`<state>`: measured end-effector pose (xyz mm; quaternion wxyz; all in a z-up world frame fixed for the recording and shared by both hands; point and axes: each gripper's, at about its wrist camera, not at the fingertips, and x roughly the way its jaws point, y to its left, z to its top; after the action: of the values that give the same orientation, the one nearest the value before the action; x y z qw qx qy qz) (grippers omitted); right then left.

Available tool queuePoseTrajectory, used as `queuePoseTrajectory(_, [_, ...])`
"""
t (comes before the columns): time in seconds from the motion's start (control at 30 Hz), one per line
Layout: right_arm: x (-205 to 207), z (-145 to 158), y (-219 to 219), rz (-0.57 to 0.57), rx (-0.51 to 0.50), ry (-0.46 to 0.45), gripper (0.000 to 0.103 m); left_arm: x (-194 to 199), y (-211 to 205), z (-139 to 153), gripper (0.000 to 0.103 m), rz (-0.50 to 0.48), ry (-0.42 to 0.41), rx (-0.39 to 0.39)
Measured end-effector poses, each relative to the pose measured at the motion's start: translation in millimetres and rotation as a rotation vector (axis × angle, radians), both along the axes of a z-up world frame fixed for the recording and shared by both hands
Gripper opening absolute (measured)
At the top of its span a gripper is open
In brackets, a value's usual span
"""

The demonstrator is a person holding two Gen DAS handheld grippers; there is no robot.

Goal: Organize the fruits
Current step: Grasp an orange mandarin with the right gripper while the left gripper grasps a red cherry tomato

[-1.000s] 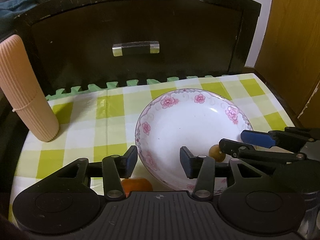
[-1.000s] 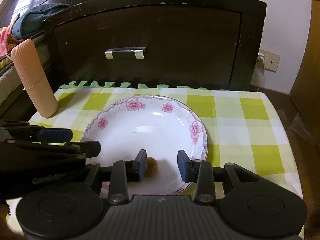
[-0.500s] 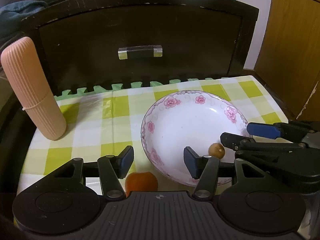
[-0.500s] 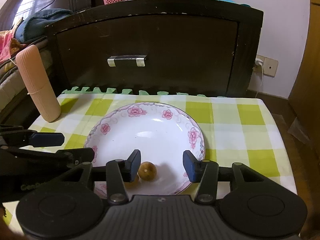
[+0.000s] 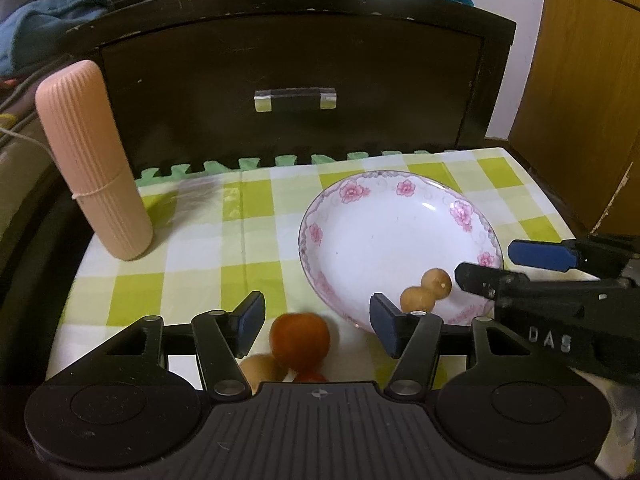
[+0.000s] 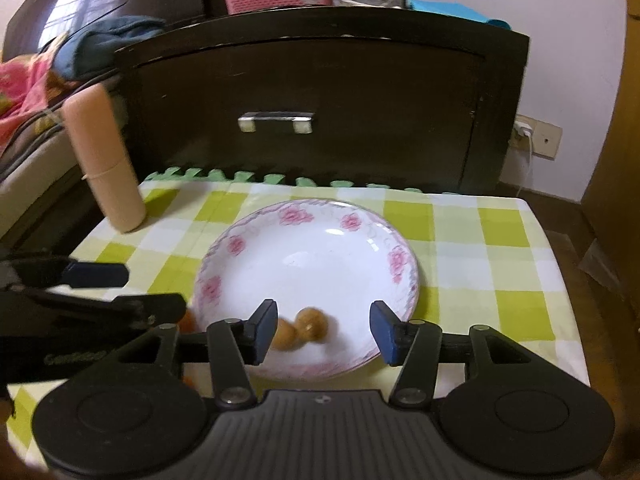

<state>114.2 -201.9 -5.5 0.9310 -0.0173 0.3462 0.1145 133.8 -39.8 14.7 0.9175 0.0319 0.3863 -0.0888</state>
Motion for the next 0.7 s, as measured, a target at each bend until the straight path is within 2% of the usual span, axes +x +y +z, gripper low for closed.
queuePoseTrajectory(0.5, [-51.6, 6.5, 16.3, 0.065, -0.016, 0.027, 0.049, -46.1, 9.4, 2.1, 0.067, -0.016, 0.015, 0.012])
queuePoseTrajectory(0.7, [-72.3, -1.6, 24.2, 0.117, -0.030, 0.064, 0.049, -72.1, 19.0, -5.1, 0.070, -0.036, 0.039, 0.030])
